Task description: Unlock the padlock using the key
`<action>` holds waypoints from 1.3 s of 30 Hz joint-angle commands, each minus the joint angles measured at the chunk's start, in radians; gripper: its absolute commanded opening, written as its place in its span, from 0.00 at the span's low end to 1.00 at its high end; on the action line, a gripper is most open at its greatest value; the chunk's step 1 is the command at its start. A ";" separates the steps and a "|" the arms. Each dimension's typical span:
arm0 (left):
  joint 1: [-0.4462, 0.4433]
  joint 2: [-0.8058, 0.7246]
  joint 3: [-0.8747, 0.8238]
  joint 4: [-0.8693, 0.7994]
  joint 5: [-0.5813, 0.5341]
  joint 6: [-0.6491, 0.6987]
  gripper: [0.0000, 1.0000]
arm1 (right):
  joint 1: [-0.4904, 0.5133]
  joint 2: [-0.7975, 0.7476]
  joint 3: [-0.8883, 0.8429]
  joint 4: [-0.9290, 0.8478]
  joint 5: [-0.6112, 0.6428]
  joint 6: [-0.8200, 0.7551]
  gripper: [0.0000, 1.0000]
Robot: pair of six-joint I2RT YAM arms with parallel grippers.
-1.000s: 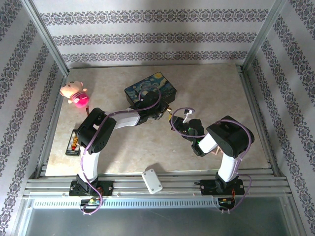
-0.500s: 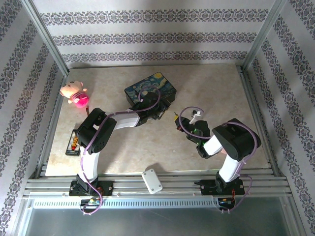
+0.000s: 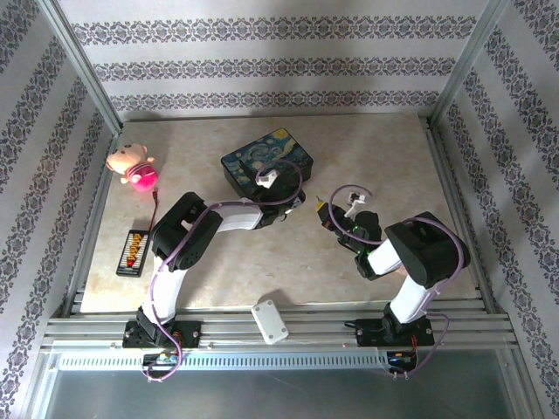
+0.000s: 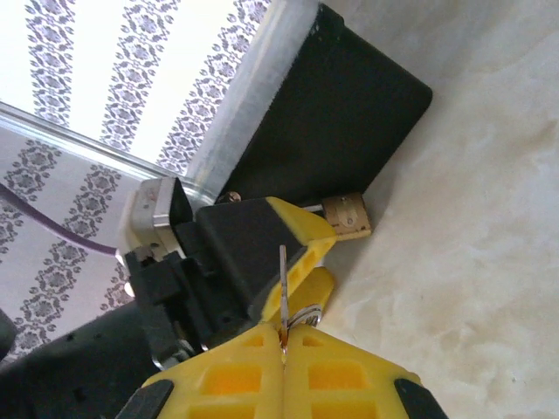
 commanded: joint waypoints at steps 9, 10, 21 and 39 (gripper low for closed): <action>-0.011 0.118 -0.044 0.359 -0.089 0.034 0.39 | -0.013 -0.019 -0.010 0.031 -0.049 0.000 0.00; -0.011 0.123 -0.046 0.370 -0.101 0.034 0.38 | -0.013 -0.019 -0.010 0.031 -0.051 -0.001 0.00; 0.001 0.089 -0.130 0.495 -0.049 0.105 0.18 | -0.017 -0.010 -0.015 0.031 -0.062 -0.003 0.00; 0.077 -0.165 -0.360 0.224 0.274 0.174 0.31 | -0.027 -0.039 -0.023 0.000 -0.101 0.012 0.00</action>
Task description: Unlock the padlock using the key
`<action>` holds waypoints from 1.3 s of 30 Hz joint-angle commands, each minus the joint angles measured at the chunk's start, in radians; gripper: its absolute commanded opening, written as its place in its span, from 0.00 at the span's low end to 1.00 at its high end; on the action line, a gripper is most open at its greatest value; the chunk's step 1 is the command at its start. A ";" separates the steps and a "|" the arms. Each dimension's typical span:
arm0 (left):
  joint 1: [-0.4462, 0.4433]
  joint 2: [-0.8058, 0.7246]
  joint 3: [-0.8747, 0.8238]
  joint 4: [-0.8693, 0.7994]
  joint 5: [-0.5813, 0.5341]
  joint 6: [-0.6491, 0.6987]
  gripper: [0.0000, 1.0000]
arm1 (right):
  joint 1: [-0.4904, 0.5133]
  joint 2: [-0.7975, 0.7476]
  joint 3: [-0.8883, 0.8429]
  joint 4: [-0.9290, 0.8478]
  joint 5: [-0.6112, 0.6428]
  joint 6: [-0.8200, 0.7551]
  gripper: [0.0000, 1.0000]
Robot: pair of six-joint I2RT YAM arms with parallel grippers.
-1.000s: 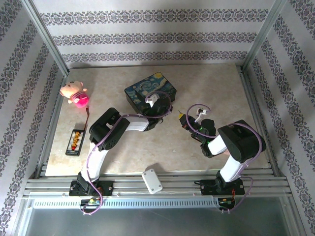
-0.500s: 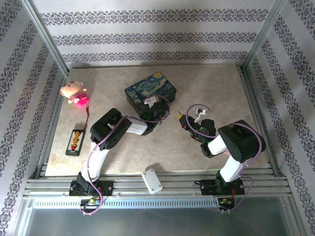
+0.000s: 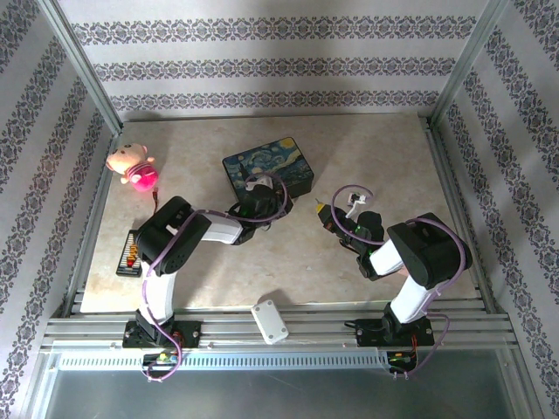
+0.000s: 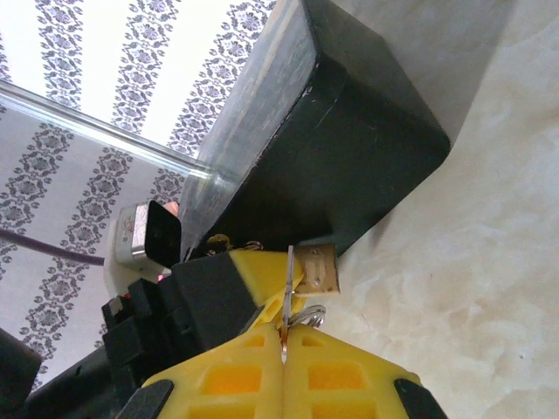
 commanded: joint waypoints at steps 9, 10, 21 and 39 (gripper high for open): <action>0.015 -0.085 0.014 -0.497 -0.118 0.038 0.47 | -0.005 -0.114 -0.012 -0.071 -0.017 -0.025 0.00; 0.009 -0.087 0.028 -0.544 -0.180 0.023 0.47 | -0.007 -0.121 -0.010 -0.080 -0.015 -0.028 0.00; 0.023 -0.041 0.178 -0.520 -0.299 0.103 0.71 | -0.013 -0.203 0.009 -0.206 -0.026 -0.078 0.00; 0.045 -0.068 0.272 -0.688 -0.386 0.128 0.99 | -0.018 -0.425 0.007 -0.485 0.033 -0.181 0.00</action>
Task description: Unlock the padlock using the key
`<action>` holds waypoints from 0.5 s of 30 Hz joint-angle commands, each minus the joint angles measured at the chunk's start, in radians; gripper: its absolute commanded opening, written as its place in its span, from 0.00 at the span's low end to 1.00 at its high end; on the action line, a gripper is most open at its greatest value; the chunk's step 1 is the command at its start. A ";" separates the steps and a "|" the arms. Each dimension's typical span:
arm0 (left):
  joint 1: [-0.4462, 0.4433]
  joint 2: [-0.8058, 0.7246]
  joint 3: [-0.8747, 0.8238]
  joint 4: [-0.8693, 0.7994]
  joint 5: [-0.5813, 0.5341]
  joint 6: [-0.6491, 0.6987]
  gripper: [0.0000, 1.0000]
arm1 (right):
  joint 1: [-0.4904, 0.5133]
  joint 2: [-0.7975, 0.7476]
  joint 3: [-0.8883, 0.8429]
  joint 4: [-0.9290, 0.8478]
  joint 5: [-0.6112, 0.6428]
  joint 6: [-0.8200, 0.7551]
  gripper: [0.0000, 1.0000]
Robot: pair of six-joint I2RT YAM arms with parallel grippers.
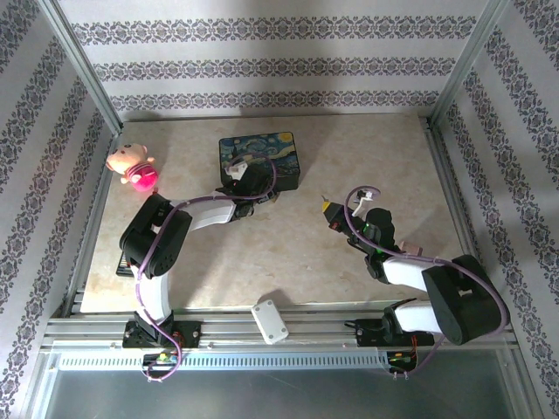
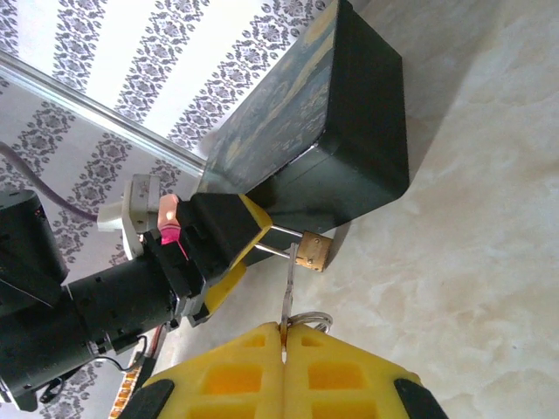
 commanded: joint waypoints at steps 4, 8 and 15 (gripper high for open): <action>-0.071 0.089 0.159 -0.222 -0.075 -0.033 0.99 | -0.004 -0.039 0.009 -0.071 0.032 -0.049 0.00; -0.075 0.177 0.272 -0.341 -0.099 -0.030 0.99 | -0.006 -0.057 0.008 -0.095 0.030 -0.057 0.00; -0.093 0.298 0.453 -0.474 -0.217 0.009 0.99 | -0.008 -0.067 0.005 -0.111 0.038 -0.067 0.00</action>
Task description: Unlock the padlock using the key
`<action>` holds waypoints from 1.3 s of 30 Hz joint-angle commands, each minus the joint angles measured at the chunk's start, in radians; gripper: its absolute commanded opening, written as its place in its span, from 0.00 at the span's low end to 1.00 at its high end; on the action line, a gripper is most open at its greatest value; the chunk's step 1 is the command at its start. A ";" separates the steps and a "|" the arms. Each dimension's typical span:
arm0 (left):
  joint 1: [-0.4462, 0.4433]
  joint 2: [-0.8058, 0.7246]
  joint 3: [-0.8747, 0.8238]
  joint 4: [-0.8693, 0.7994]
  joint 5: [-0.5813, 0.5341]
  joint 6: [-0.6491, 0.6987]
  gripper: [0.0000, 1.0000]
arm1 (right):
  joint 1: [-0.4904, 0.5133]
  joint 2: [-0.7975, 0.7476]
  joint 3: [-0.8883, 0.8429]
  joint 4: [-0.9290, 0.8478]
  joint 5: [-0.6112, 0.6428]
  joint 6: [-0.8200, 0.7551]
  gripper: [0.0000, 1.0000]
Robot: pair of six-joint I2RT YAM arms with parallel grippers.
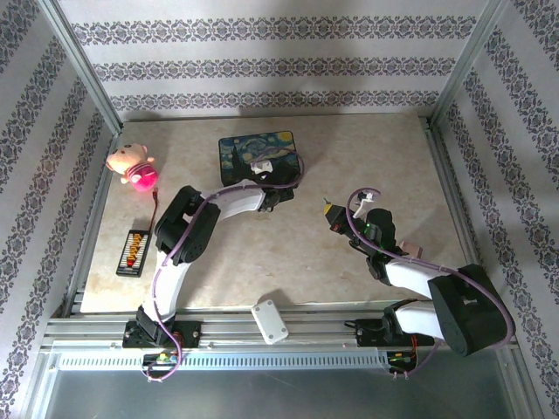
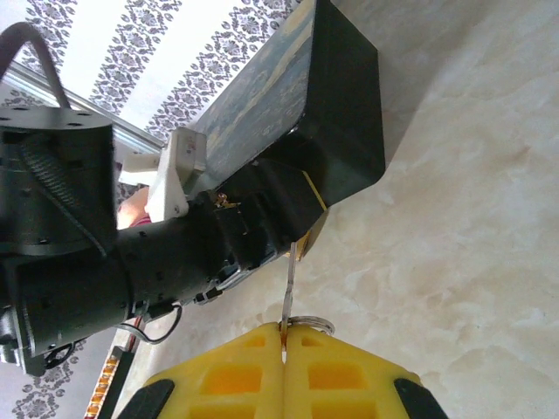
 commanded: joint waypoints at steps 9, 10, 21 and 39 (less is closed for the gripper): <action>-0.012 0.027 0.045 -0.158 -0.172 0.046 0.91 | -0.008 0.005 0.014 -0.006 0.013 -0.028 0.00; -0.012 0.010 0.018 -0.132 -0.161 0.054 0.86 | -0.008 0.007 0.015 -0.005 0.012 -0.025 0.00; -0.012 -0.056 -0.094 0.005 -0.059 0.085 0.68 | 0.006 0.035 0.027 0.012 0.018 -0.019 0.00; -0.006 -0.019 -0.069 0.021 -0.009 0.079 0.50 | 0.014 0.031 0.032 0.006 0.029 -0.011 0.00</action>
